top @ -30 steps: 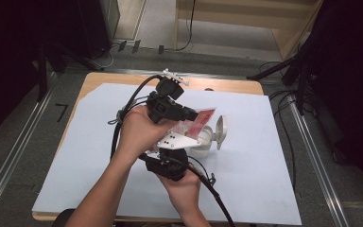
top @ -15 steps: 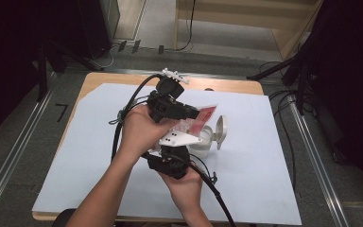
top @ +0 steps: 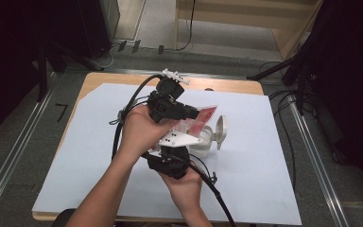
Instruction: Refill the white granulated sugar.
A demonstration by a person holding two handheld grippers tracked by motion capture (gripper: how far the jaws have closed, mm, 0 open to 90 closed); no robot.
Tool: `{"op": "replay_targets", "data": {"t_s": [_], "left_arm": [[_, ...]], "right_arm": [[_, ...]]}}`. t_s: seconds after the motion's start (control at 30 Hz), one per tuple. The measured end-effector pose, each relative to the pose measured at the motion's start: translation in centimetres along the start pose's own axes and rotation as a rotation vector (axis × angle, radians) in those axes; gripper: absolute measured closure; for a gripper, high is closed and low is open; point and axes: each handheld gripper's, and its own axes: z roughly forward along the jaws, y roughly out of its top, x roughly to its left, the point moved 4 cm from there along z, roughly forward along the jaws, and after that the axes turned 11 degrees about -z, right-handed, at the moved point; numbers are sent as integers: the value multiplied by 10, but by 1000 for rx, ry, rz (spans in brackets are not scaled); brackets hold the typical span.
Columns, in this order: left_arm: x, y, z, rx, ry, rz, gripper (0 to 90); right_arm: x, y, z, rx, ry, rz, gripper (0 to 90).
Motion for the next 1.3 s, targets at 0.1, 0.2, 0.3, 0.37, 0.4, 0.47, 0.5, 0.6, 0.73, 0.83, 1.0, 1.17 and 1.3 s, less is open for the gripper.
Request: {"op": "replay_targets", "data": {"t_s": [0.1,0.2,0.3,0.37,0.4,0.47,0.5,0.6,0.73,0.83,1.0,1.17,1.3], "left_arm": [[1,-1,-1,7,-3,0,822],[1,-1,-1,16,-8,-6,818],[3,-2,-3,25,-12,-9,820],[4,-3,-4,32,-6,-8,824],[5,-4,-5,35,-9,-12,824],[6,-5,-6,45,-8,-17,826],[7,-6,-7,49,-8,-18,826],[10,-7,-10,67,-5,-20,832],[14,-10,-12,83,-7,-28,838],[16,-12,-13,88,-9,-35,840],[19,-15,-15,92,-7,-49,841],[21,-17,-17,99,-9,-56,843],[23,-19,-18,105,-13,-55,844]], "right_arm": [[1,-1,1,-8,1,-6,641],[1,-3,2,-20,7,-5,638],[1,-4,3,-29,17,-10,638],[2,-6,4,-27,15,-22,638],[2,-7,4,-27,15,-25,637],[2,-8,5,-30,20,-25,631],[3,-9,6,-28,22,-26,630],[4,-12,7,-21,22,-35,623],[5,-16,8,-10,31,-36,606],[5,-18,10,-7,37,-33,597],[5,-21,11,-7,44,-34,583],[6,-23,13,-5,48,-36,575],[5,-25,13,-4,55,-30,569]]}}
